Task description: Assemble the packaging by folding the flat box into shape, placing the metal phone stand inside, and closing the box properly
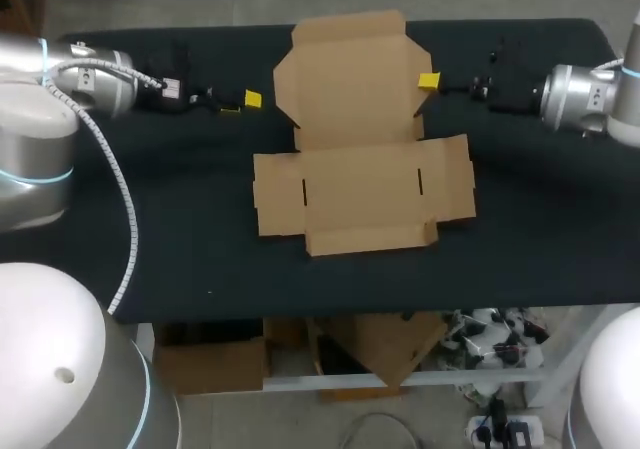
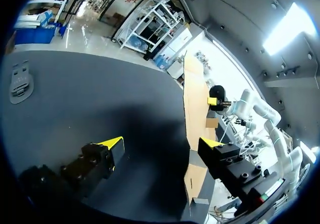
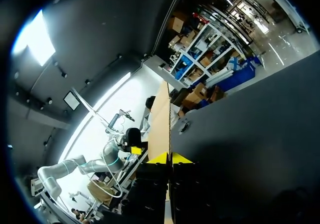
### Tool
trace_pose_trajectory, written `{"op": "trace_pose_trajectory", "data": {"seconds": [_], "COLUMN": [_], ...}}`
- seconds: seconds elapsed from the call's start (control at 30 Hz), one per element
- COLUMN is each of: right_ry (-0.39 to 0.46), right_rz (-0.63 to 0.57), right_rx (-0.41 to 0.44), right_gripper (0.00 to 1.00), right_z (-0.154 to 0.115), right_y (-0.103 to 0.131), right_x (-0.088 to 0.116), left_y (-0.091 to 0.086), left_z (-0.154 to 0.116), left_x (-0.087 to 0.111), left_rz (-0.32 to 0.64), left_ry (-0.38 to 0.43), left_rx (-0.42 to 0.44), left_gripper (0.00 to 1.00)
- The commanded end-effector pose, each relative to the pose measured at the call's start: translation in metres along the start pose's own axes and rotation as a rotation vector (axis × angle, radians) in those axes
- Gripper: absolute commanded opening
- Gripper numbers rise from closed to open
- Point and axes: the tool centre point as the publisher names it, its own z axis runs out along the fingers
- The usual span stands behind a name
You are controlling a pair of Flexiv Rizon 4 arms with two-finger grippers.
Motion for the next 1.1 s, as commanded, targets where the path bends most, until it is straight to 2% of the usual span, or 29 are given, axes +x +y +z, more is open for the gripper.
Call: {"op": "trace_pose_trajectory", "data": {"seconds": [0.03,0.27,0.3,0.37,0.53,0.6,0.77,0.8,1.1], "right_ry": [0.007,0.012,0.013,0.017,0.027,0.029,0.037,0.039,0.056], "right_rz": [-0.010,-0.023,-0.024,-0.027,-0.036,-0.038,-0.041,-0.042,-0.048], "right_rx": [-0.011,-0.026,-0.029,-0.031,-0.041,-0.043,-0.047,-0.047,-0.052], "right_gripper": [0.00,0.00,0.00,0.00,0.00,0.00,0.00,0.00,0.00], "right_z": [-0.002,-0.003,-0.003,-0.002,-0.001,0.000,0.002,0.002,0.004], "right_y": [-0.001,0.000,0.000,0.001,0.001,0.001,0.002,0.002,0.002], "right_x": [0.004,0.009,0.009,0.010,0.013,0.014,0.015,0.015,0.018], "left_y": [-0.002,-0.010,-0.011,-0.012,-0.015,-0.016,-0.017,-0.017,-0.020], "left_z": [0.005,0.017,0.019,0.021,0.025,0.027,0.030,0.032,0.039], "left_x": [-0.002,0.015,0.018,0.021,0.031,0.035,0.043,0.045,0.052], "left_rz": [0.026,0.099,0.112,0.129,0.162,0.170,0.192,0.196,0.210], "left_ry": [0.036,0.103,0.116,0.126,0.160,0.171,0.199,0.203,0.262], "left_rx": [0.055,0.072,0.071,0.068,0.077,0.078,0.079,0.078,0.083], "left_gripper": [1.00,1.00,0.81,0.68,0.70,0.61,0.54,0.50,0.50]}}
